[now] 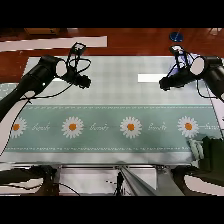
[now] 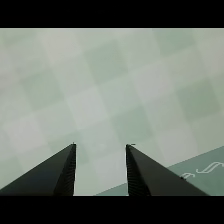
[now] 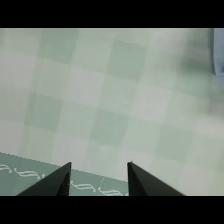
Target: Fold the shirts.
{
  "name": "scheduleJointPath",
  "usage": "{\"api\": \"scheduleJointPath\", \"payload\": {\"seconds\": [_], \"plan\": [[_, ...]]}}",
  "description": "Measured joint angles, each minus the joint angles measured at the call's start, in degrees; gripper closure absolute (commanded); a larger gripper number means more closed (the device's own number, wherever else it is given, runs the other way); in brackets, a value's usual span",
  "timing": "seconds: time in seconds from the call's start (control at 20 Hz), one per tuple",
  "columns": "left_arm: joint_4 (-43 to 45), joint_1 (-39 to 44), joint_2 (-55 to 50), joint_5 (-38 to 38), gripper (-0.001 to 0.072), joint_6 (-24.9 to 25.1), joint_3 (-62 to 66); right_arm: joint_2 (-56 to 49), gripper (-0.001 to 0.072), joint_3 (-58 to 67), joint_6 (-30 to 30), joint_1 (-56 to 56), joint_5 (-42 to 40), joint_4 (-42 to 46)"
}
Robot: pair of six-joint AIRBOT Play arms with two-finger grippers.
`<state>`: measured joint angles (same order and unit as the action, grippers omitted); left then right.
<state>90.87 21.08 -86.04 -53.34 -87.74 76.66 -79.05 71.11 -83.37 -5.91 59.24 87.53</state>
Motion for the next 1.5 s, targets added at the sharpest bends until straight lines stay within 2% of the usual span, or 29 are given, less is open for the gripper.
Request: {"api": "scheduleJointPath", "payload": {"seconds": [0.25, 0.55, 0.6, 0.65, 0.7, 0.75, 0.8, 0.85, 1.0, 1.15, 1.5], "plan": [[0.0, 0.0, 0.0, 0.2, 0.0313, 0.0, 0.0, 0.0, 0.0296, 0.0, 0.0, 0.0, -0.1, 0.0], [-1.4, 0.0, -0.2, 2.5, 0.0311, -0.1, 0.0, 0.0, 0.0293, 0.0, 0.0, 0.0, -5.0, -0.1], [-1.8, 0.0, -0.2, 3.2, 0.0289, -0.1, 0.0, 0.0, 0.0274, 0.0, 0.0, 0.0, -6.5, 0.2], [-1.8, -0.1, -0.2, 4.0, 0.011, 0.0, 0.0, 0.0, 0.0269, 0.1, 0.0, 0.1, -8.3, 1.0], [-1.8, -0.3, -0.2, 4.8, 0.0013, 0.0, 0.1, 0.0, 0.0268, 0.5, 0.0, 0.1, -10.5, 2.4], [-1.6, -0.6, -0.2, 5.9, -0.0013, 0.0, 0.3, 0.0, 0.0231, 1.0, -0.1, 0.1, -12.3, 4.4], [-1.0, -1.0, -0.2, 6.8, -0.0013, 0.0, 0.6, 0.0, 0.0136, 1.8, -1.0, 0.1, -14.4, 7.4], [-0.4, -1.7, -0.2, 7.1, -0.0013, 0.0, 1.1, 0.0, 0.0101, 2.7, -2.3, 0.3, -16.3, 10.7], [0.7, -4.5, -0.1, 7.8, -0.0013, 0.0, 3.0, -0.6, 0.01, 6.7, -7.5, 3.2, -21.5, 18.9], [1.2, -7.1, -0.1, 6.3, -0.0012, 0.0, 4.4, -2.8, 0.0102, 11.5, -11.1, 8.9, -24.0, 22.1], [1.4, -8.0, 0.0, -0.8, -0.0012, 0.0, 5.4, -12.1, 0.0107, 18.3, -13.7, 21.8, -25.6, 14.9]]}}
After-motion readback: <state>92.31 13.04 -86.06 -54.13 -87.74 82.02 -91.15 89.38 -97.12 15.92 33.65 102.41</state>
